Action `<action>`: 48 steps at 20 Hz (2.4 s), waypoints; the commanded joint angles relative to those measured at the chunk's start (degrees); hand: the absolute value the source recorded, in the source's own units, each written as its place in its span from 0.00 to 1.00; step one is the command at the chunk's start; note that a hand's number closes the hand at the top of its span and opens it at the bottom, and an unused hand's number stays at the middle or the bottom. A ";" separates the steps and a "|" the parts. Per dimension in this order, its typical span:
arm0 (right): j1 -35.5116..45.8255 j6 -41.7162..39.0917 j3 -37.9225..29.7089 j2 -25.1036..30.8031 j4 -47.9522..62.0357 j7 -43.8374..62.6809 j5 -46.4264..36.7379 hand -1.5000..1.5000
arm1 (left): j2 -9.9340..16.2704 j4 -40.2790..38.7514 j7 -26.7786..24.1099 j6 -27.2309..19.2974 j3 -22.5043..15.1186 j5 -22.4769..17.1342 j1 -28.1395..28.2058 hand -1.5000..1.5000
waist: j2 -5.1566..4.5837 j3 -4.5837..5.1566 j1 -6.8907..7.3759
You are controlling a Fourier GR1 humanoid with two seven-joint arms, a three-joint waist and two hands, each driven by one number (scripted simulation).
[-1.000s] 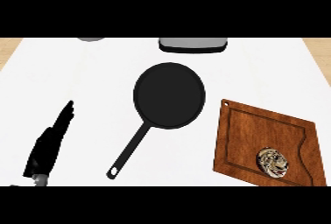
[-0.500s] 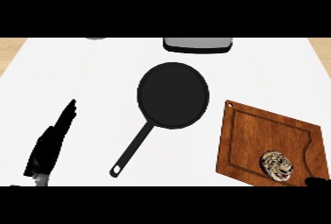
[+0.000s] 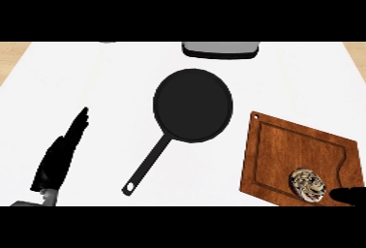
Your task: Pick the cupcake from the cutting board and place it in the pan
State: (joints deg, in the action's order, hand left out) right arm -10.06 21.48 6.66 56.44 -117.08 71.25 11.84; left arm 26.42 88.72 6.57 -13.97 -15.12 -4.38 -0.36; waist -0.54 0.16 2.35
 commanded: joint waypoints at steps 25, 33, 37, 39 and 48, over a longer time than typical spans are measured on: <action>22.03 -1.62 22.81 0.10 19.00 13.87 12.14 0.00 | -0.98 2.74 1.80 1.42 1.71 1.38 2.08 0.50 | 0.35 -0.04 -0.98; 23.06 4.72 30.67 -6.41 22.35 12.56 8.61 0.00 | -2.61 -0.16 -2.10 0.46 2.07 3.40 2.96 0.50 | 0.42 -0.03 -1.32; 26.25 3.93 29.89 -4.95 23.13 13.91 10.63 0.00 | -2.06 -0.23 0.42 1.90 3.37 2.40 1.11 0.50 | 0.46 -0.01 -1.66; 23.75 2.92 30.69 -5.71 25.70 9.82 10.14 0.00 | -0.77 0.16 0.24 3.35 4.92 1.28 2.02 0.50 | 0.48 -0.08 -1.75; 23.46 9.03 31.21 -9.75 28.33 4.88 6.17 1.00 | -3.25 1.32 2.09 2.44 4.47 3.08 1.84 0.50 | 0.55 -0.12 -2.31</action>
State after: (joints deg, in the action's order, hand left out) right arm 13.55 26.55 38.13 49.98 -90.03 68.31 19.39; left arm 23.70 90.83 7.92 -12.09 -11.41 -1.11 2.48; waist 0.40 0.82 0.24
